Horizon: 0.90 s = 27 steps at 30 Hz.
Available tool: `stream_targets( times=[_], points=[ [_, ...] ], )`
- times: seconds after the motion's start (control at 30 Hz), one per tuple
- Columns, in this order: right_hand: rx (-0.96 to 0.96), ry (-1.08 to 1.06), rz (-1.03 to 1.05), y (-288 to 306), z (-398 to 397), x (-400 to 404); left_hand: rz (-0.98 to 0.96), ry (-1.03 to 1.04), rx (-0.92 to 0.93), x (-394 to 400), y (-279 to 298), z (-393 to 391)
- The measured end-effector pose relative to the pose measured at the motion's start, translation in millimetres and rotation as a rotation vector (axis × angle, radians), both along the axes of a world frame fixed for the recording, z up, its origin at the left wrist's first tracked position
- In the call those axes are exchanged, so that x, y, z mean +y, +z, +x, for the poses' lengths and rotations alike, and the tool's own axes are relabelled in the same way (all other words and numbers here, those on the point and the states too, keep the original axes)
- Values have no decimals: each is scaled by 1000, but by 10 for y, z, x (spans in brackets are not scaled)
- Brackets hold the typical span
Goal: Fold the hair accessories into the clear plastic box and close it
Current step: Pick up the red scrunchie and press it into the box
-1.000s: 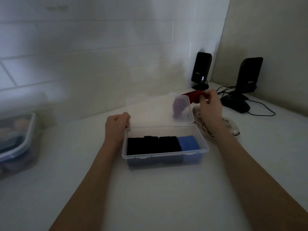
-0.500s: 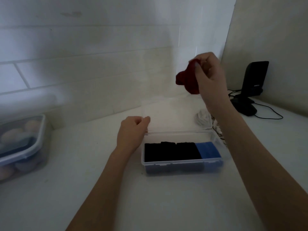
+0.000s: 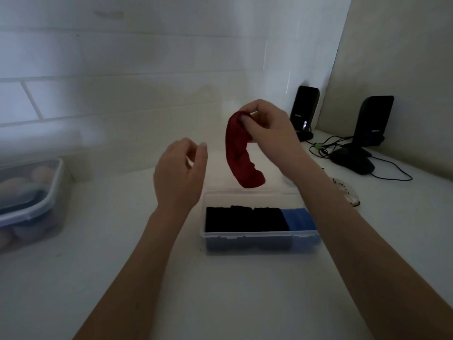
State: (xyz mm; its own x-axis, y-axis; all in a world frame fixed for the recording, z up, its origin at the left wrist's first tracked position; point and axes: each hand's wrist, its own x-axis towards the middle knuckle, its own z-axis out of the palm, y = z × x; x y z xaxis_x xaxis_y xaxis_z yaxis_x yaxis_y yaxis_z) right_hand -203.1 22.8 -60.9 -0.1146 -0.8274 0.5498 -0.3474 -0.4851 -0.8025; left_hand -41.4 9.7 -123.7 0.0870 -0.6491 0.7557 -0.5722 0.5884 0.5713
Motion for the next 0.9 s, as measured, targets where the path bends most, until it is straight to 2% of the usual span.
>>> stream_targets(
  times=[0.07,0.13,0.3,0.5,0.6,0.67,0.77,0.9],
  points=[
    [62,-51,-28,-20,18,-8,58,-348,207,75,86,-61],
    [97,-68,-46,-37,63,1,190,-578,260,135,121,-120],
    [69,-74,-49,-61,154,19,341,-608,219,74,63,-120],
    [-270,114,76,-89,225,8,457,-625,212,-29,6,-65],
    [-372,155,101,-104,216,-8,488,-661,344,-76,20,-22],
    [-394,170,130,-114,187,-23,542,-719,498,-119,50,5],
    [-339,189,226,-140,180,-23,596,-899,663,-125,82,40],
    [-315,241,355,-183,233,-27,560,-1035,852,-130,126,136]
  ],
)
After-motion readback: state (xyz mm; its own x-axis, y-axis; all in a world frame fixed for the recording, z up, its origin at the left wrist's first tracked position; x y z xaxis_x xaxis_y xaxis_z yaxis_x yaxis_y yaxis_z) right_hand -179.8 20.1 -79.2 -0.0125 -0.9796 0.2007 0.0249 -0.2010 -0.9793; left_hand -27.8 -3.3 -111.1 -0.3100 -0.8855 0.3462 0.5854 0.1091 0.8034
